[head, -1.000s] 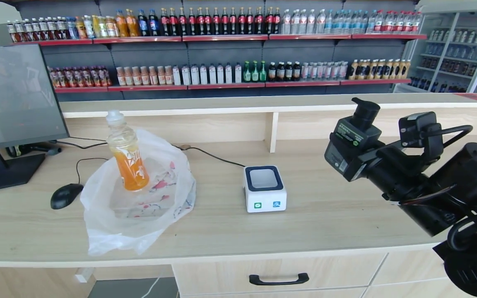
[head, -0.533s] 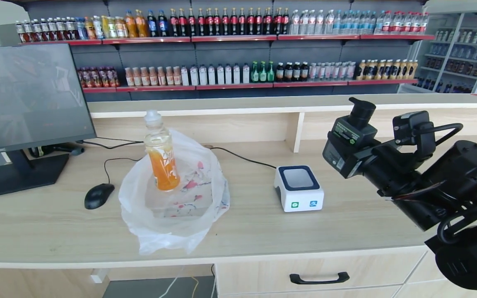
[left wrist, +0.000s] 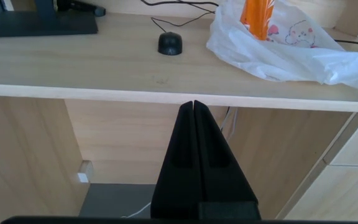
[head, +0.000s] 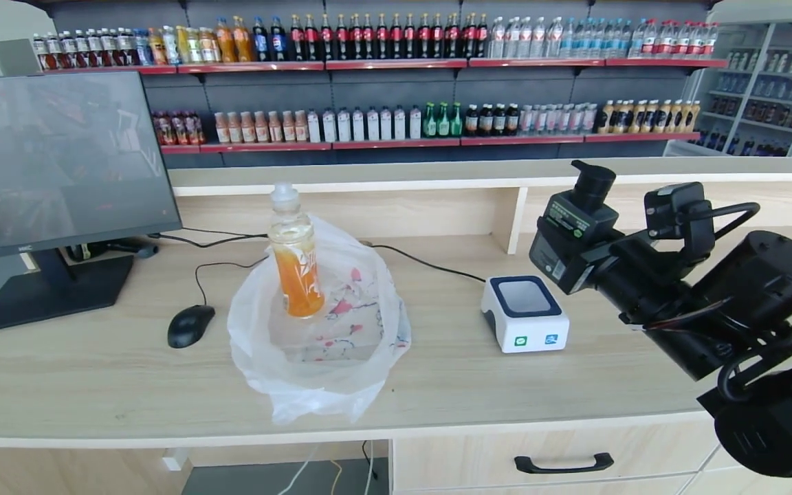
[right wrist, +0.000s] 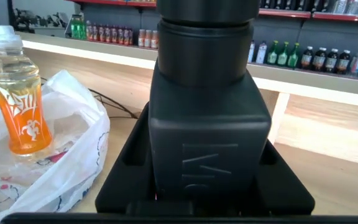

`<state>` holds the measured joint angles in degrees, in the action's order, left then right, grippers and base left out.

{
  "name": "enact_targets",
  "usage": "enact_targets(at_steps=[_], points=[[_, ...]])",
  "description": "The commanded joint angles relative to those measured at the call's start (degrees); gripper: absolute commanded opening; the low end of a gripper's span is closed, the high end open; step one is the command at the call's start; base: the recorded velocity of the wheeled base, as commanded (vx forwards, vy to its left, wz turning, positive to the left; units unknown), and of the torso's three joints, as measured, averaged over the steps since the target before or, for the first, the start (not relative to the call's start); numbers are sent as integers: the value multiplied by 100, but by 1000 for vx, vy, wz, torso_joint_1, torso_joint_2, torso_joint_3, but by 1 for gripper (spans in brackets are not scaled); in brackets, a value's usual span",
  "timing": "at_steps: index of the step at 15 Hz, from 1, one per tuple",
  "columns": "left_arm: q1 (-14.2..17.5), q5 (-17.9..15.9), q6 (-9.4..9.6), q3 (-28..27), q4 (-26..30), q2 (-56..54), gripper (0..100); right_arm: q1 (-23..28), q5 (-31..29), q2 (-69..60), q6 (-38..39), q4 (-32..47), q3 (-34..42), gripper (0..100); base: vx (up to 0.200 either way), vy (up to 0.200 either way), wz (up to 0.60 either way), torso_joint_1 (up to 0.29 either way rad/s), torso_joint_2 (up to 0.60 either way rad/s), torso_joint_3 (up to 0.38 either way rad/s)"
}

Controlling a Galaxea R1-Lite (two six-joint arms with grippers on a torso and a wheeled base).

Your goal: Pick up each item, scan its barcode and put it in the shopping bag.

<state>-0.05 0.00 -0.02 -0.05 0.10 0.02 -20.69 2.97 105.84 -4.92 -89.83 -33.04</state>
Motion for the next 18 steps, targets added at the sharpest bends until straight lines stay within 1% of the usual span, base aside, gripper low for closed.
enact_targets(at_steps=[1,3,7,8,10,11,12,14,16,18], points=[[5,0,-15,-4,-1,-2,0,-5,1,-46,0,-17,-63,0,200,0,0,2,2,-2],[5,0,-24,-4,-1,-2,0,-14,1,-72,-8,-17,17,0,200,0,0,-10,2,7],[5,0,-15,-4,-1,-2,0,-5,1,-72,-44,-17,-19,0,0,0,0,0,0,0],[5,0,2,-4,-1,-2,0,-14,19,-116,-158,-17,-115,0,0,0,0,0,0,0],[5,0,2,-4,-1,-2,0,-5,406,-266,-448,-17,-45,0,0,0,0,0,0,0],[5,0,2,-4,-1,-2,0,30,538,-274,-808,-17,-1,0,0,0,0,0,0,0],[5,0,2,-4,-1,-2,0,30,538,-230,-1063,-17,-1,0,0,0,0,0,0,0],[5,0,2,-4,-1,-2,0,30,485,-222,-1555,-17,96,0,0,0,0,0,0,0],[5,0,2,-4,-1,-2,0,56,291,-204,-2153,-17,-36,0,0,0,0,0,0,0],[5,0,2,-4,-1,-2,0,-23,274,-90,-2549,-17,-54,0,0,0,0,0,0,0]])
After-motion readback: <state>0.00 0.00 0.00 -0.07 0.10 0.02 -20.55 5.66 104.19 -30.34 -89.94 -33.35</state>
